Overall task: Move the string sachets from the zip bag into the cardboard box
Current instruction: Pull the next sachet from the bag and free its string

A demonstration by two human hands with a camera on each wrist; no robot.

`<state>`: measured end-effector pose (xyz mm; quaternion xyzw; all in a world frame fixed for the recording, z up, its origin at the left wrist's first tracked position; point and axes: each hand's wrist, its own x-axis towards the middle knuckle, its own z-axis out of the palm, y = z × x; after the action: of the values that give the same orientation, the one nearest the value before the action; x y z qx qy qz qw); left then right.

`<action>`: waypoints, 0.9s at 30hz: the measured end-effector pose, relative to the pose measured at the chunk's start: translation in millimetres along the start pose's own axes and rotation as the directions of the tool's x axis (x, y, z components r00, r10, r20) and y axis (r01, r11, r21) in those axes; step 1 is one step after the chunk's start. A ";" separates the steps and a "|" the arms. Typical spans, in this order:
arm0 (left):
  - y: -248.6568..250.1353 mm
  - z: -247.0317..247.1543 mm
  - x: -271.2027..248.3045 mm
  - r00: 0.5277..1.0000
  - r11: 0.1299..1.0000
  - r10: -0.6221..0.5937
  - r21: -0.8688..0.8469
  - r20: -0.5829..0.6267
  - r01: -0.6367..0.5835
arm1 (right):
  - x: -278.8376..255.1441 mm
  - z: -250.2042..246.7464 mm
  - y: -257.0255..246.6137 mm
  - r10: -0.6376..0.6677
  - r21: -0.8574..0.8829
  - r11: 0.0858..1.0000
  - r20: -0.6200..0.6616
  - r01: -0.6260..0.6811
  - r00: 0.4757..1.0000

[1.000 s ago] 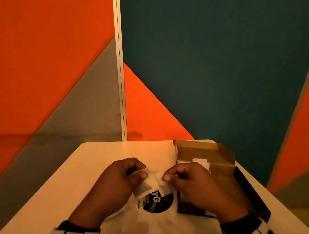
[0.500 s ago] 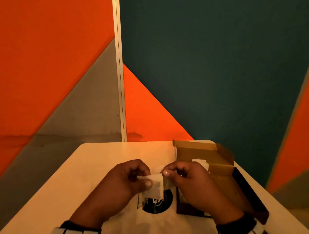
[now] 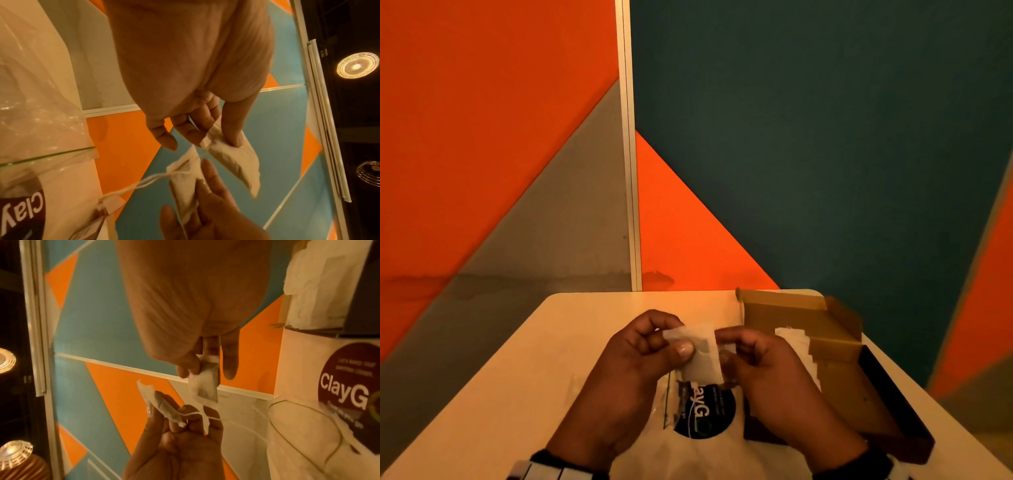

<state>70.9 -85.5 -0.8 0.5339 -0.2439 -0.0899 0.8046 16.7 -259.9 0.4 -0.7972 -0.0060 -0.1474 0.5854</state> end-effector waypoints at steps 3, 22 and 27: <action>1.8 7.6 -1.0 0.999 0.998 0.003 0.062 -0.032 -0.001 | 2.0 -1.5 -2.3 0.024 0.242 0.970 -0.019 -0.018 1.000; -0.8 4.3 -1.1 0.989 0.869 0.070 0.495 -0.127 0.003 | -1.7 6.8 3.1 0.088 0.204 0.974 0.058 -0.098 0.994; 18.6 -3.7 -5.1 0.998 0.782 0.008 0.623 -0.056 0.028 | 0.8 -13.7 -1.3 0.089 0.158 0.982 0.073 -0.100 0.993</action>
<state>66.1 -72.7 13.3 0.7732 -0.2345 0.0063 0.5892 14.1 -272.5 5.6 -0.7508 0.0008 -0.0921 0.6541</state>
